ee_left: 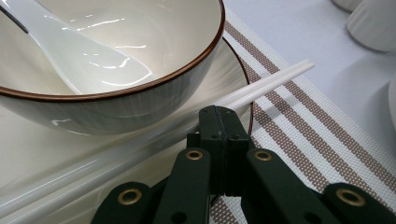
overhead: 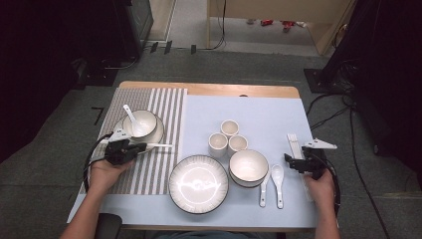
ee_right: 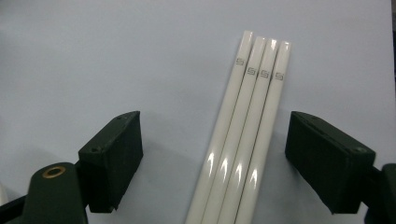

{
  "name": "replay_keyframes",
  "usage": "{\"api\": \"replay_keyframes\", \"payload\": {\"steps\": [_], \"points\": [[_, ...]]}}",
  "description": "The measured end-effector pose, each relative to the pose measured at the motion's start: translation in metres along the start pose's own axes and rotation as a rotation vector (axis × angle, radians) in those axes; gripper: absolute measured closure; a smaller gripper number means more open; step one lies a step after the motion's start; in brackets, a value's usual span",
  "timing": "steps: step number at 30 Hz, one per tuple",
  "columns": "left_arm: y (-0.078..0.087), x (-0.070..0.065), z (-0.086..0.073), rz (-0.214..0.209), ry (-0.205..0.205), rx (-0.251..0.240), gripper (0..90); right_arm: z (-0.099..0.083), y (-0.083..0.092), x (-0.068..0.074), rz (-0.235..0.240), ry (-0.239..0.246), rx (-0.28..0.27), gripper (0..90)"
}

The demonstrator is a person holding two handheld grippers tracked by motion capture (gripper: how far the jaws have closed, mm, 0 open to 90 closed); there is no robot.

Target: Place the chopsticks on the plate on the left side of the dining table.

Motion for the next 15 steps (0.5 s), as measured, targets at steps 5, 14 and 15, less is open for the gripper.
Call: {"api": "replay_keyframes", "payload": {"steps": [5,14,15], "points": [[-0.0004,0.0008,0.0006,0.002,0.004,0.000,90.0,0.0000,0.0000,0.0000,0.000,-0.001,0.000,18.6],[-0.0010,0.0011,0.0015,0.003,0.008,-0.003,90.0,0.0000,0.0000,0.0000,-0.001,-0.001,0.000,18.5],[-0.0010,0.0012,0.0014,0.003,0.007,-0.003,90.0,0.0000,0.0000,-0.0001,-0.001,-0.001,0.000,18.5]]}}
Point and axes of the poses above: each handheld gripper's, and its own axes: y roughly backward along the jaws, z roughly out of its top, x roughly to its left, the point moved 10 cm from there along -y, roughly forward along the jaws, and after that the axes turned 1 degree about z, right-handed, at the moved point
